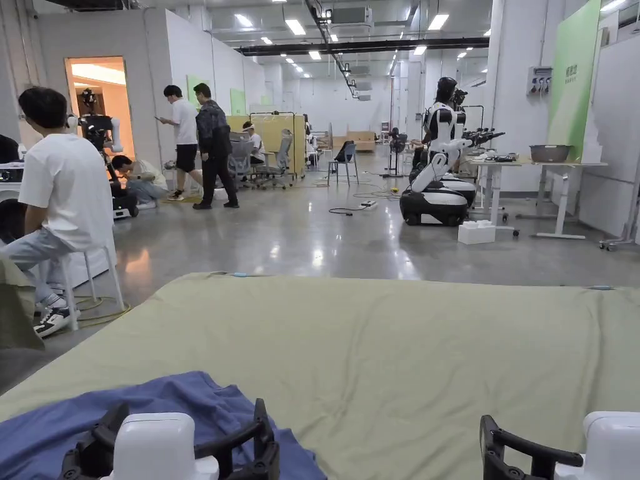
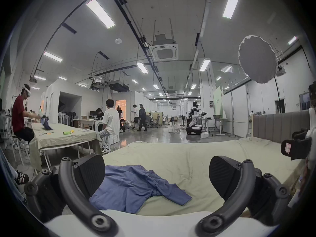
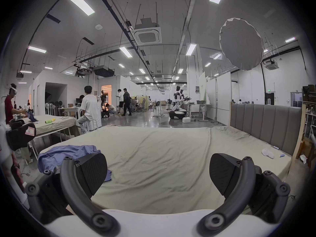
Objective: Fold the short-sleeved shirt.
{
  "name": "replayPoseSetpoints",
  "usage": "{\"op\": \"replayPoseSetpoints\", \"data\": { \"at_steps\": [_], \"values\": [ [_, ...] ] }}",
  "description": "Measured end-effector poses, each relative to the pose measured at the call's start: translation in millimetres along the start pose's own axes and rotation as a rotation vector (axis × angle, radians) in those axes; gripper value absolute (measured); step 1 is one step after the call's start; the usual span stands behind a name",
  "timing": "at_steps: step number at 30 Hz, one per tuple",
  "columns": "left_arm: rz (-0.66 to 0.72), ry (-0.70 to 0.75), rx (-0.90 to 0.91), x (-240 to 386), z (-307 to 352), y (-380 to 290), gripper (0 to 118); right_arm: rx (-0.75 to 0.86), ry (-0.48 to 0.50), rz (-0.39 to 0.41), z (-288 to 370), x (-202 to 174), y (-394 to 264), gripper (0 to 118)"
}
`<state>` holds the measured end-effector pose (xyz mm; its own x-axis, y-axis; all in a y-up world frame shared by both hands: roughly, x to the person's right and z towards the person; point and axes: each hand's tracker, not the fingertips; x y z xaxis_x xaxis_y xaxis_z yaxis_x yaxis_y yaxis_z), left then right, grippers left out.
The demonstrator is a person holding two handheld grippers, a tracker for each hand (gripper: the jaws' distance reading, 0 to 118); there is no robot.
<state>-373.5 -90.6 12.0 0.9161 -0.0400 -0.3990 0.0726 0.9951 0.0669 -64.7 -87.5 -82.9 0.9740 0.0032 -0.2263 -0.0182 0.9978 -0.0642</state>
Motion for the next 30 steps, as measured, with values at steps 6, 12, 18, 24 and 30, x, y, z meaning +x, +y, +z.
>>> {"op": "replayPoseSetpoints", "data": {
  "at_steps": [6, 12, 18, 24, 30],
  "values": [
    [0.121, -0.051, -0.046, -10, -5, 1, 118, 0.019, 0.009, 0.002, 1, 0, -1, 118],
    [0.114, -0.066, -0.028, -9, -1, 2, 118, 0.042, 0.006, 0.026, 2, -5, 3, 118],
    [0.057, -0.062, -0.009, -5, 3, 5, 118, 0.069, -0.013, 0.064, 7, -13, -1, 118],
    [0.014, -0.042, -0.019, -1, 6, 2, 0, 0.085, -0.007, 0.031, 14, -6, 2, 6],
    [0.014, -0.094, -0.053, -3, 1, -4, 0, 0.048, -0.045, 0.027, 11, 4, 2, 6]
  ]
}}
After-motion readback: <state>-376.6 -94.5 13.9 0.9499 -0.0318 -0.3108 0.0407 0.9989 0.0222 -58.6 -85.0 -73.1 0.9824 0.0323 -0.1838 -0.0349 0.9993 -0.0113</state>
